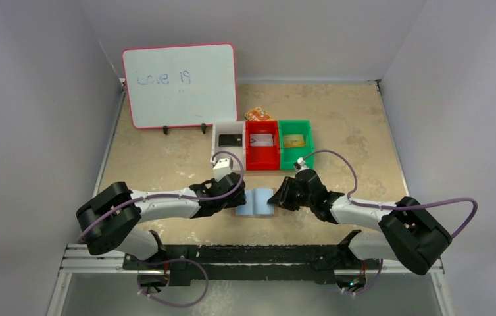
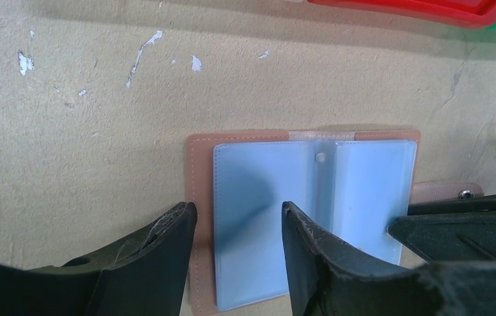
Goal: Take the credit cards out of the card holder
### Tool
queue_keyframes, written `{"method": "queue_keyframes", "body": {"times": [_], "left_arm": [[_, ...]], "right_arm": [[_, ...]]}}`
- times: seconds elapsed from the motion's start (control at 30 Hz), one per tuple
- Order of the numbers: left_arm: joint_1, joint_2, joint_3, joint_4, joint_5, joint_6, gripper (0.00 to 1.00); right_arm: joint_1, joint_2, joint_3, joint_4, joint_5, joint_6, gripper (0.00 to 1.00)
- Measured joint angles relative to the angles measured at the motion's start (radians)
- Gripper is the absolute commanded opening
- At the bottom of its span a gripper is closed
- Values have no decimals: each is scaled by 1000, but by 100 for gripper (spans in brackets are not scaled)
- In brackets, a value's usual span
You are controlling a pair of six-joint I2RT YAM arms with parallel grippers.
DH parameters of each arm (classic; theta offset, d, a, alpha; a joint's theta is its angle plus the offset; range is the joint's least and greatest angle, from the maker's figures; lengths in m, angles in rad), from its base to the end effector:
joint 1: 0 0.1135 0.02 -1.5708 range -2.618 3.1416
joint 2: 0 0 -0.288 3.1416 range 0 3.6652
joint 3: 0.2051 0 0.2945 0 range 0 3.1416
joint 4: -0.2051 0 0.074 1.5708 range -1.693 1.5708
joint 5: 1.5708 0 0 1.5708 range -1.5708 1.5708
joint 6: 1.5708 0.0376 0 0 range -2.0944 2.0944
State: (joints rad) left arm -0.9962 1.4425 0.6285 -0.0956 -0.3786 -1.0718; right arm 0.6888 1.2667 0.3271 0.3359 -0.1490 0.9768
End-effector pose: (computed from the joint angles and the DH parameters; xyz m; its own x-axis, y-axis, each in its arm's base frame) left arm 0.1702 -0.2372 0.1447 -0.7818 -0.2937 -0.5500 -0.0624 0.9146 -0.3996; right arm 0.1847 0.1593 0.1278 -0.8444 0.3664 -0.3909 -0.0414 0.6828 0.7294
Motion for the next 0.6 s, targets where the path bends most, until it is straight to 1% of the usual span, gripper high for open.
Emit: {"method": "queue_keyframes", "body": {"times": [0.1, 0.33, 0.6], "left_arm": [[-1, 0, 5, -10, -2, 9, 49], [-21, -10, 36, -85, -22, 17, 55], [-22, -69, 57, -98, -23, 40, 57]], "right_arm": [[0, 2, 0, 2, 0, 0, 29], [0, 4, 0, 6, 0, 0, 29], [0, 4, 0, 5, 2, 0, 29]]}}
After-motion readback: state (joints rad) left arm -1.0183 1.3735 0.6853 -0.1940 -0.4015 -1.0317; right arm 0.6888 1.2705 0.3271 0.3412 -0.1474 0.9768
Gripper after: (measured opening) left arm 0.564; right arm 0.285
